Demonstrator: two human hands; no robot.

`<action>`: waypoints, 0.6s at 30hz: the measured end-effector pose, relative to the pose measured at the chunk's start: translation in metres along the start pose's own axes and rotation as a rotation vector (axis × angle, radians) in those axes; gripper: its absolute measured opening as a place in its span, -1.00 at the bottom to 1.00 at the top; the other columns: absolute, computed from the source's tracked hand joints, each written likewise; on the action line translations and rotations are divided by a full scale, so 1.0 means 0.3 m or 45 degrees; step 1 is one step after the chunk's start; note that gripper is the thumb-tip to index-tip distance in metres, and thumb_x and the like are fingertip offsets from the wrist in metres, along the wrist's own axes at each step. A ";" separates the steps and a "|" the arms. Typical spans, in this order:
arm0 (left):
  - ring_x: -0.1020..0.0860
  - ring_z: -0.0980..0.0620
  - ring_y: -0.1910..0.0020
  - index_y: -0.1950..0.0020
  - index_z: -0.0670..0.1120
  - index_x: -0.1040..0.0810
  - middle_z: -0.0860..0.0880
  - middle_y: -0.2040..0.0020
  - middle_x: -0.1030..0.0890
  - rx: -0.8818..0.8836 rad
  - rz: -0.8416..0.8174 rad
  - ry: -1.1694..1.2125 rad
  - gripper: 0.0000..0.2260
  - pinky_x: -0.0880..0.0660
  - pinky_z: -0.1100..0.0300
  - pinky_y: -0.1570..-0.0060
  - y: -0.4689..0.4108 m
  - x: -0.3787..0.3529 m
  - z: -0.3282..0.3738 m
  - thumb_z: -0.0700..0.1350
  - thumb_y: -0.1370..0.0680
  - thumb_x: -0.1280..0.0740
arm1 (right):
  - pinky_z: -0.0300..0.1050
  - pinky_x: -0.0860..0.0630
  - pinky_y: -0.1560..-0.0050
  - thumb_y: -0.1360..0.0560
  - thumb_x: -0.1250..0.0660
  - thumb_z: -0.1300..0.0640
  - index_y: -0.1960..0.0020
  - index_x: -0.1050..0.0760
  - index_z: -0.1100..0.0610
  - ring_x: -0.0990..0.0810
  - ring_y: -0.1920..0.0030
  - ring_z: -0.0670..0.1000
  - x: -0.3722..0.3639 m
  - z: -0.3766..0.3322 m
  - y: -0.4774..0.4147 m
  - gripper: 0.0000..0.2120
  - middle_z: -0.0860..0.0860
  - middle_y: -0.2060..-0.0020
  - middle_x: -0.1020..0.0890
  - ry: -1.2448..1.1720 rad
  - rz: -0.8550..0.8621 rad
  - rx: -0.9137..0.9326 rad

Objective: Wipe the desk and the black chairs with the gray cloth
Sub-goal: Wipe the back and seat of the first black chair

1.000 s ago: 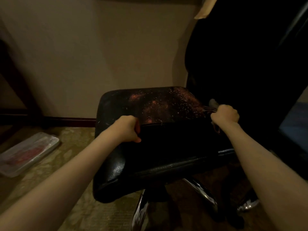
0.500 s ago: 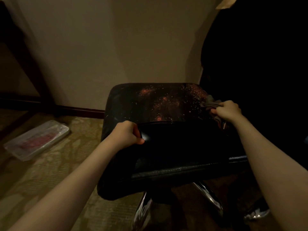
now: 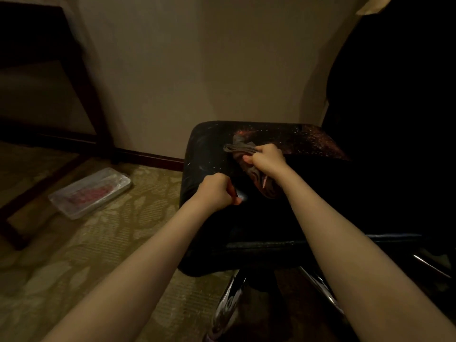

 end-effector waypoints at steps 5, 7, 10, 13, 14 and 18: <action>-0.57 -0.06 -0.01 0.35 -0.02 -0.39 -0.03 0.18 -0.53 -0.011 0.013 -0.003 -0.73 -0.41 0.21 0.08 0.006 -0.002 -0.008 -0.08 -0.41 -0.48 | -0.17 -0.42 0.02 -0.49 -0.34 0.10 -0.20 -0.57 0.15 -0.57 -0.10 0.12 0.204 0.065 0.016 -0.70 0.11 -0.09 -0.63 -0.081 0.427 -0.053; -0.56 -0.07 -0.01 0.29 -0.08 -0.44 -0.05 0.17 -0.54 -0.016 0.024 0.020 -0.77 -0.40 0.21 0.08 0.004 -0.001 -0.009 -0.08 -0.41 -0.47 | -0.14 -0.42 -0.04 -0.51 -0.31 0.04 -0.22 -0.55 0.11 -0.54 -0.16 0.17 0.273 0.090 0.034 -0.69 0.12 -0.13 -0.60 0.268 0.550 -0.067; -0.55 -0.07 0.00 0.23 -0.09 -0.44 -0.08 0.13 -0.56 -0.061 0.034 0.018 -0.79 -0.38 0.20 0.10 0.006 -0.003 -0.003 -0.06 -0.43 -0.46 | -0.09 -0.42 -0.01 -0.53 -0.26 0.03 -0.19 -0.54 0.15 -0.52 -0.14 0.23 0.271 0.160 0.044 -0.70 0.19 -0.14 -0.57 0.492 0.518 -0.143; -0.52 0.02 0.09 0.30 -0.01 -0.38 0.07 0.24 -0.48 -0.118 0.075 0.080 -0.75 -0.38 0.26 0.16 0.032 0.005 -0.010 -0.07 -0.43 -0.45 | -0.10 -0.37 0.07 -0.53 -0.23 0.05 -0.15 -0.53 0.17 -0.52 -0.11 0.25 0.219 0.193 0.031 -0.72 0.22 -0.10 -0.57 0.560 0.402 -0.160; -0.49 0.09 0.16 0.31 0.02 -0.38 0.10 0.28 -0.46 -0.111 0.126 0.131 -0.74 -0.37 0.30 0.22 0.046 0.020 -0.026 -0.07 -0.43 -0.46 | -0.11 -0.36 0.09 -0.52 -0.24 0.05 -0.14 -0.53 0.17 -0.52 -0.11 0.25 0.216 0.193 0.023 -0.73 0.22 -0.09 -0.57 0.576 0.387 -0.157; -0.46 0.08 0.28 0.33 0.02 -0.38 0.08 0.34 -0.45 0.069 0.391 0.353 -0.71 -0.36 0.26 0.28 0.097 0.090 -0.211 -0.12 -0.39 -0.49 | -0.13 -0.34 0.09 -0.53 -0.25 0.03 -0.14 -0.55 0.14 -0.52 -0.11 0.24 0.229 0.181 0.018 -0.73 0.21 -0.09 -0.58 0.560 0.386 -0.174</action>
Point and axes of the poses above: each hand's wrist, its own y-axis away from the middle knuckle, its own x-axis out of the back of the hand, z = x × y, the point moved 3 cm from there along -y, towards the middle knuckle
